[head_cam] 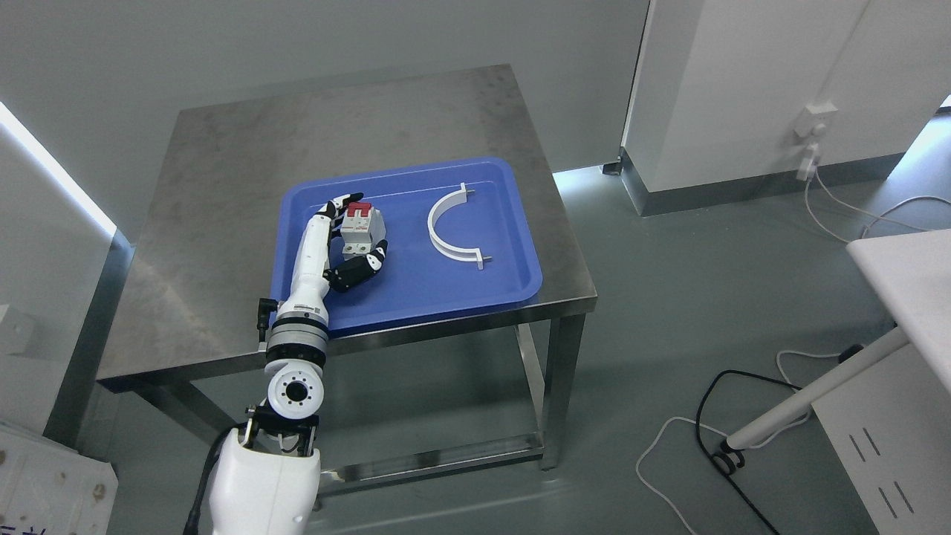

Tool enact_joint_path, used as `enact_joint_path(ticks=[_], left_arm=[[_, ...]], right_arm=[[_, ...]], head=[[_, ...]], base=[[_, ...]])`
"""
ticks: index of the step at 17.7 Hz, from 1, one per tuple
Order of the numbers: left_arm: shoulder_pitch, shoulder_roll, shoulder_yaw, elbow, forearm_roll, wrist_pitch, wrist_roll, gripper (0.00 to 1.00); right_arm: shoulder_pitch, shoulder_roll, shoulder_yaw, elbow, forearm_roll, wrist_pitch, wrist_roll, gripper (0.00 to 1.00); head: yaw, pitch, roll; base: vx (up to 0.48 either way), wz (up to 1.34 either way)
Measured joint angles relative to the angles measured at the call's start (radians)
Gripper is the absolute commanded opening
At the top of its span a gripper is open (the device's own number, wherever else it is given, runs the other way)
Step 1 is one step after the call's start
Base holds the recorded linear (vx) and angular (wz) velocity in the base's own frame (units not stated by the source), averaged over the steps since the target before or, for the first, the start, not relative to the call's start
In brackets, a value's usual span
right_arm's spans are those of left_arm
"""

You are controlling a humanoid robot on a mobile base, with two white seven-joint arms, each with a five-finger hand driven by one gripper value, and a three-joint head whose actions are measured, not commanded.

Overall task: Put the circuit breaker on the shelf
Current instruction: 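Lower the left hand around the circuit breaker and close the fingers, then lift the circuit breaker off the tray with the left hand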

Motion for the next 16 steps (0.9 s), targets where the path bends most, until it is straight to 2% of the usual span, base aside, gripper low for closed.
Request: enact_joint_path(ticks=[2,4,6,7,10,16], left_arm=[[0.002,0.000,0.001,0.004,-0.003,-0.013,0.000,0.37],[0.004,0.000,0.002,0.007,-0.004,-0.031,-0.002,0.25],[0.008,0.000,0.006,0.010,-0.005,-0.064,-0.002,0.04],[0.010,0.000,0.008,0.011,-0.005,-0.092,-0.002,0.01],[0.024,0.000,0.018,0.014,-0.004,-0.190,0.000,0.00],[0.031,0.000,0.041,0.007,0.006,-0.297,0.018,0.00]], right_arm=[[0.000,0.000,0.000,0.000,0.000,0.000,0.000,1.00],[0.000,0.000,0.000,0.000,0.000,0.000,0.000,1.00],[0.000,0.000,0.000,0.000,0.000,0.000,0.000,1.00],[0.000,0.000,0.000,0.000,0.000,0.000,0.000,1.00],[0.000,0.000,0.000,0.000,0.000,0.000,0.000,1.00],[0.000,0.000,0.000,0.000,0.000,0.000,0.000,1.00]], head=[[0.0000,0.000,0.000],[0.0000,0.000,0.000],[0.0000,0.000,0.000],[0.0000,0.000,0.000],[0.0000,0.000,0.000],[0.0000,0.000,0.000]], base=[[0.008,0.00],[-0.006,0.01],[-0.013,0.02],[-0.025,0.00],[-0.050,-0.02],[-0.087,-0.01]])
